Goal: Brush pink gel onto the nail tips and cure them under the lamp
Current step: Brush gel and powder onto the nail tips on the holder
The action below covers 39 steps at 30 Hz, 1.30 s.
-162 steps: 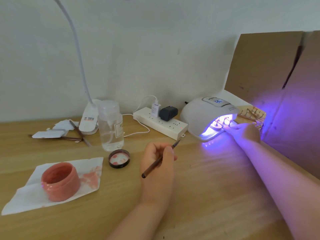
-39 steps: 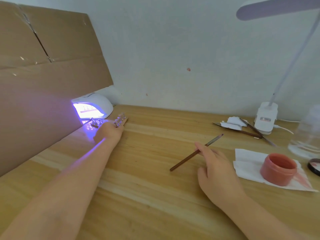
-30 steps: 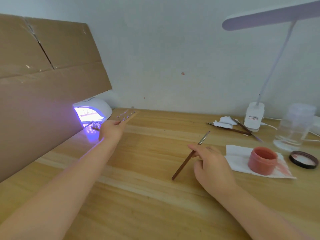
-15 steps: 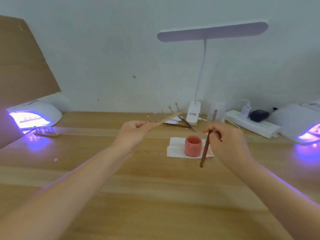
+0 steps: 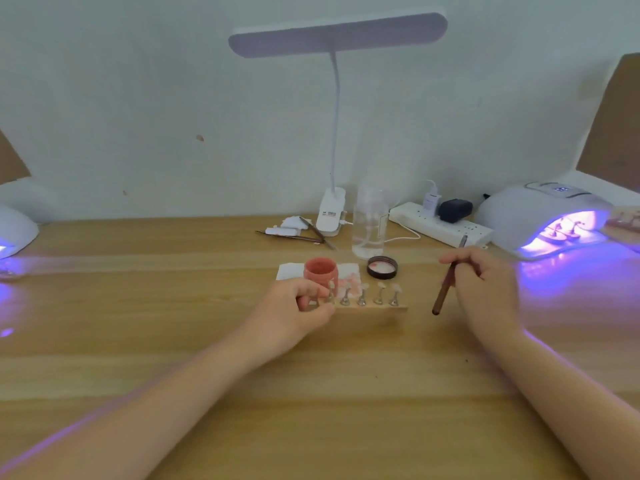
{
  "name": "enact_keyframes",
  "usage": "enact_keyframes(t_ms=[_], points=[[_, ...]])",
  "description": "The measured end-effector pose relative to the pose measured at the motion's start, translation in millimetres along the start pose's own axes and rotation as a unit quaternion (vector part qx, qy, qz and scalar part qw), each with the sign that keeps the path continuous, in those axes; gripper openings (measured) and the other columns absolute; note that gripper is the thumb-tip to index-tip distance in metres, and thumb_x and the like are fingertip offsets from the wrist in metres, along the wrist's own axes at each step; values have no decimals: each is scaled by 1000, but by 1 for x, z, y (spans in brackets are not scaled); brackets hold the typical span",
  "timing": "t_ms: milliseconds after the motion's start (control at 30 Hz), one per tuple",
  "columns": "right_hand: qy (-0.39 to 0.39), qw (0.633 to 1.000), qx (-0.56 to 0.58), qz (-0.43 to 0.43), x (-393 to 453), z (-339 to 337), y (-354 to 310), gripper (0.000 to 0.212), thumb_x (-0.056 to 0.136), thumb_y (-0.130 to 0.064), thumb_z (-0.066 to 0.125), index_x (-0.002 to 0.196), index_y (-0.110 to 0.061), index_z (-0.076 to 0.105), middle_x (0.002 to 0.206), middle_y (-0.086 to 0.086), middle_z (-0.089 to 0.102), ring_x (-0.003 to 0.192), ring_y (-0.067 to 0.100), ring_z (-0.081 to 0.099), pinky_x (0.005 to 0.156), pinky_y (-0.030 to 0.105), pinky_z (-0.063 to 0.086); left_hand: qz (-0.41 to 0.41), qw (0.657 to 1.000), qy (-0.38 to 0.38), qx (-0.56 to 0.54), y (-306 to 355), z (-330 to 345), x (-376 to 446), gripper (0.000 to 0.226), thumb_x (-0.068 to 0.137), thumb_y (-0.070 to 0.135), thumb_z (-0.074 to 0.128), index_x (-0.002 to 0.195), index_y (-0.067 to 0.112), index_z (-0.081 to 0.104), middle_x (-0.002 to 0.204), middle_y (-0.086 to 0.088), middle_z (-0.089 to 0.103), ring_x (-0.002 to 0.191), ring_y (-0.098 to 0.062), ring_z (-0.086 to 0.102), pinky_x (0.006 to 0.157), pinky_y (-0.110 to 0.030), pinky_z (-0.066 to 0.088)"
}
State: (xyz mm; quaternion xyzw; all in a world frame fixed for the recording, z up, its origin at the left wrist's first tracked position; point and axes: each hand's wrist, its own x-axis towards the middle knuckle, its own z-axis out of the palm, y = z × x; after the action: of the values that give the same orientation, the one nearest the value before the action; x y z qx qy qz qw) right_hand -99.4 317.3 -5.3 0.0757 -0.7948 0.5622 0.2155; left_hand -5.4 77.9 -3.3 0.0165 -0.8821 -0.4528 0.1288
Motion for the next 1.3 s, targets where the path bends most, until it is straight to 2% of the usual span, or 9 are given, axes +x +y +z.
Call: enact_keyframes(t_ms=[233, 367, 533, 667, 967, 1067, 1133, 1233, 1300], points=[[-37, 999, 20, -15, -11, 12, -1, 47, 86, 0, 44, 71, -38, 66, 59, -8, 62, 57, 1, 52, 53, 9, 41, 26, 995, -50, 82, -21, 0, 5, 14, 81, 31, 73, 76, 38, 61, 52, 22, 43, 54, 1, 40, 54, -15, 33], [-52, 998, 39, -28, -21, 16, -8, 48, 88, 1, 43, 77, -39, 67, 66, -16, 66, 64, 12, 58, 68, 28, 50, 37, 989, -58, 131, -23, -2, 3, 12, 77, 42, 72, 74, 45, 61, 63, 28, 48, 58, 1, 44, 55, -15, 35], [-94, 988, 100, -71, -39, 19, -27, 52, 88, 5, 41, 82, -38, 68, 67, -17, 67, 65, -1, 59, 64, 11, 46, 72, 975, 45, 203, -16, -2, -8, 15, 65, 54, 65, 70, 47, 53, 69, 15, 49, 76, 7, 47, 53, -13, 29], [-157, 969, 173, -85, -56, 24, -38, 43, 83, 6, 37, 95, -18, 71, 67, -9, 66, 66, 0, 58, 63, 9, 42, 171, 962, 137, 164, -7, -2, -20, 23, 69, 46, 68, 74, 34, 48, 63, 13, 41, 69, -3, 45, 55, -15, 33], [-306, 915, 165, -205, -80, 39, -50, 59, 76, 4, 32, 105, -35, 66, 78, -10, 67, 72, 8, 57, 70, 19, 46, 309, 927, 165, 133, 5, 16, -31, 23, 79, 37, 62, 94, 24, 49, 68, 12, 47, 69, 12, 40, 61, -5, 32], [-337, 897, 157, -237, -80, 38, -54, 64, 75, 11, 33, 111, -34, 61, 85, -29, 64, 80, -7, 58, 74, 7, 43, 323, 924, 155, 129, 2, 17, -33, 13, 86, 31, 55, 93, 24, 48, 69, 13, 51, 67, 10, 45, 61, -2, 33], [-334, 900, 147, -236, -80, 37, -54, 63, 75, 13, 35, 116, -29, 58, 88, -31, 65, 84, -8, 61, 75, 7, 45, 316, 932, 143, 106, 2, 15, -34, 9, 87, 29, 53, 93, 28, 46, 73, 15, 55, 68, 8, 50, 61, -2, 36], [-276, 929, 110, -221, -78, 34, -54, 54, 78, -2, 45, 118, -35, 57, 84, -12, 72, 78, 11, 67, 74, 30, 55, 294, 945, 144, 13, 8, 13, -35, 18, 89, 24, 52, 95, 40, 45, 85, 20, 59, 68, 8, 54, 61, -1, 37], [-227, 943, 114, -216, -71, 27, -52, 45, 78, -7, 51, 111, -36, 60, 79, -9, 71, 74, 8, 66, 72, 24, 54, 282, 946, 156, -45, 12, 10, -35, 26, 91, 12, 53, 97, 37, 47, 87, 29, 61, 70, 10, 56, 63, 0, 39]])
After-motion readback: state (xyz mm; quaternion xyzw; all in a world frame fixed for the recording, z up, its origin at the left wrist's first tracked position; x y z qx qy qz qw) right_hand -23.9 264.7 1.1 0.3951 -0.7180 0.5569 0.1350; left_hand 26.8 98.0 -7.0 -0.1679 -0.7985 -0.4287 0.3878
